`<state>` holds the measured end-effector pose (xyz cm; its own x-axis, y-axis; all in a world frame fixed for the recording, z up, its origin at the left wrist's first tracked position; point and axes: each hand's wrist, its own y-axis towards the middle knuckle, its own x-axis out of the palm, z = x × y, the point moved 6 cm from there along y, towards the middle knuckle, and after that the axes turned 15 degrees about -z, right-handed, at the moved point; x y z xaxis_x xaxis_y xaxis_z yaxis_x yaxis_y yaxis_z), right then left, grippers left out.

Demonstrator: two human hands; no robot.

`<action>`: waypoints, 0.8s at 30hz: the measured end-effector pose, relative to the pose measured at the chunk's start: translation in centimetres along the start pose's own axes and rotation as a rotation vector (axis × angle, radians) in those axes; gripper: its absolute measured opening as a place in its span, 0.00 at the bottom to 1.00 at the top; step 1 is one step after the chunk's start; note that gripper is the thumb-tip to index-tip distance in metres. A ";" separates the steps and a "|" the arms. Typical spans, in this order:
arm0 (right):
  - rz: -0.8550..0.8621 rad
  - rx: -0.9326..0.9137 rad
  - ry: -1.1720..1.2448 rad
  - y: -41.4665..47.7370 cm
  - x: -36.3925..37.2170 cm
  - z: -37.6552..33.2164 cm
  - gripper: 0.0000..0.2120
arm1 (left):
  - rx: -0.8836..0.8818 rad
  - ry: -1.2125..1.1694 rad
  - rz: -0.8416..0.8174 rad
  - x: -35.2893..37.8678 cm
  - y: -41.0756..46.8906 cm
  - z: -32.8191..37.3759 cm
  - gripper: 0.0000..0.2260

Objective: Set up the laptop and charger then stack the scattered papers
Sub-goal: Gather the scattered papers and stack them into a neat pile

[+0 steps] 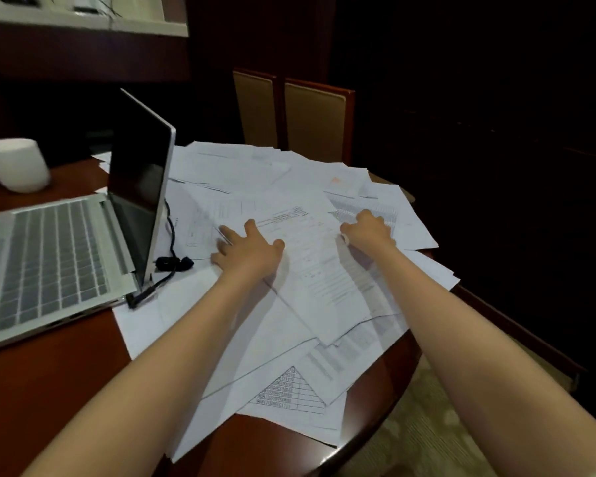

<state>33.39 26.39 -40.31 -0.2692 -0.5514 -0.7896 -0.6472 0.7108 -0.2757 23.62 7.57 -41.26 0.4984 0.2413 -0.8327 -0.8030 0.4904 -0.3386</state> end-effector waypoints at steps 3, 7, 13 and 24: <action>-0.071 -0.040 0.122 -0.5 0.0 -0.2 0.10 | 0.077 -0.220 0.038 0.3 -0.7 0.4 0.30; -0.184 -0.053 0.399 -1.1 0.0 -0.2 0.10 | 0.157 -0.557 0.110 -0.7 -1.6 1.3 0.27; -0.206 -0.021 0.427 -0.2 -0.2 0.3 0.10 | 0.163 -0.768 0.097 -1.6 0.4 1.8 0.32; -0.074 -0.029 1.093 5.5 1.5 -2.1 0.18 | 0.031 -0.392 0.157 -4.5 7.8 1.4 0.24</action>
<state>27.92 28.57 -41.89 -0.7071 -0.6922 0.1445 -0.7004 0.6574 -0.2779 15.57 11.52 -39.54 0.4622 0.6126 -0.6411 -0.8719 0.4457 -0.2027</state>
